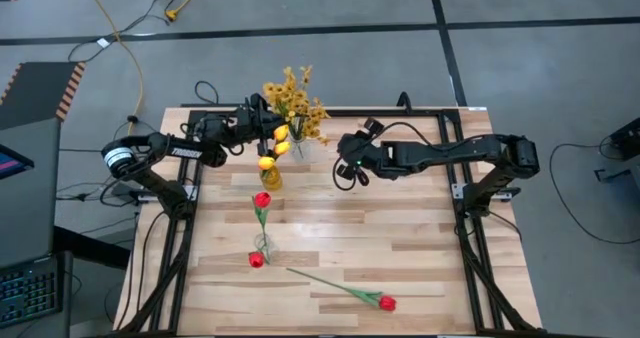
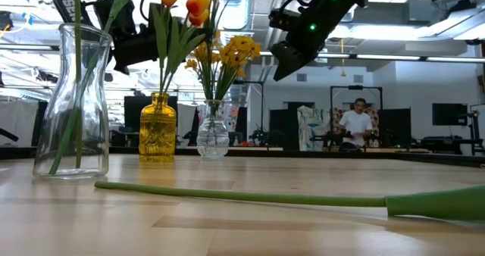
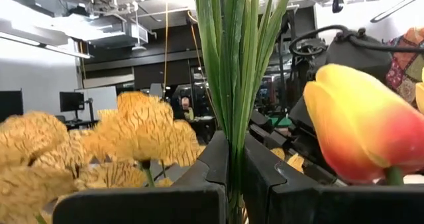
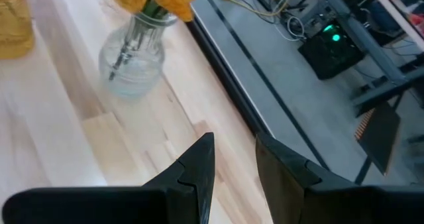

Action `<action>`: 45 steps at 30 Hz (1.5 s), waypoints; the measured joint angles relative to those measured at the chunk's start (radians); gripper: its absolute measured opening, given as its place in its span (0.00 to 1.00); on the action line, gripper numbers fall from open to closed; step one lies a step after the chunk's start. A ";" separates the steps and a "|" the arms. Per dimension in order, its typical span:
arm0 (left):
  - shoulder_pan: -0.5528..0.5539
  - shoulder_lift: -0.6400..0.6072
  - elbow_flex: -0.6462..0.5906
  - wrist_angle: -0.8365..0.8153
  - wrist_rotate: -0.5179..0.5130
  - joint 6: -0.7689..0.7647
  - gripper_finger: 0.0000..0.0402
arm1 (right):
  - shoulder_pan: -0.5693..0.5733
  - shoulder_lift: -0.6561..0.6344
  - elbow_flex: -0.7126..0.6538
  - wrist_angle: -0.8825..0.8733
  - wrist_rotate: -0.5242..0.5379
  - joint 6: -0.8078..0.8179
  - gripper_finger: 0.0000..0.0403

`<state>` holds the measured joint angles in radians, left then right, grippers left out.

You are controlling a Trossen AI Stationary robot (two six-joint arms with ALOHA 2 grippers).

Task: Sort flowers into vase by color
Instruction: Put the yellow flowers into the top transparent vase

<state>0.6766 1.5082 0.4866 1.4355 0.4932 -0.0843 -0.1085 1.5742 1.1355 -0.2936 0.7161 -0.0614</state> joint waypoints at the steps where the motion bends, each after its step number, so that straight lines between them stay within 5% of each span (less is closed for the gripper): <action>1: -0.003 0.000 0.000 -0.007 0.000 0.008 0.00 | 0.000 0.000 0.000 0.000 -0.006 0.000 0.34; 19: -0.030 0.001 0.000 -0.049 -0.002 0.088 0.00 | 0.000 0.000 0.000 0.000 -0.011 0.000 0.34; 30: -0.033 0.138 0.001 0.130 -0.007 0.075 0.00 | 0.000 0.000 0.000 0.004 -0.011 0.000 0.34; 45: -0.032 0.145 0.005 0.062 -0.011 0.082 0.00 | 0.000 0.000 0.000 0.004 -0.012 0.000 0.34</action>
<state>0.6445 1.6535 0.4915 1.4976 0.4820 -0.0021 -0.1085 1.5745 1.1355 -0.2897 0.7040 -0.0616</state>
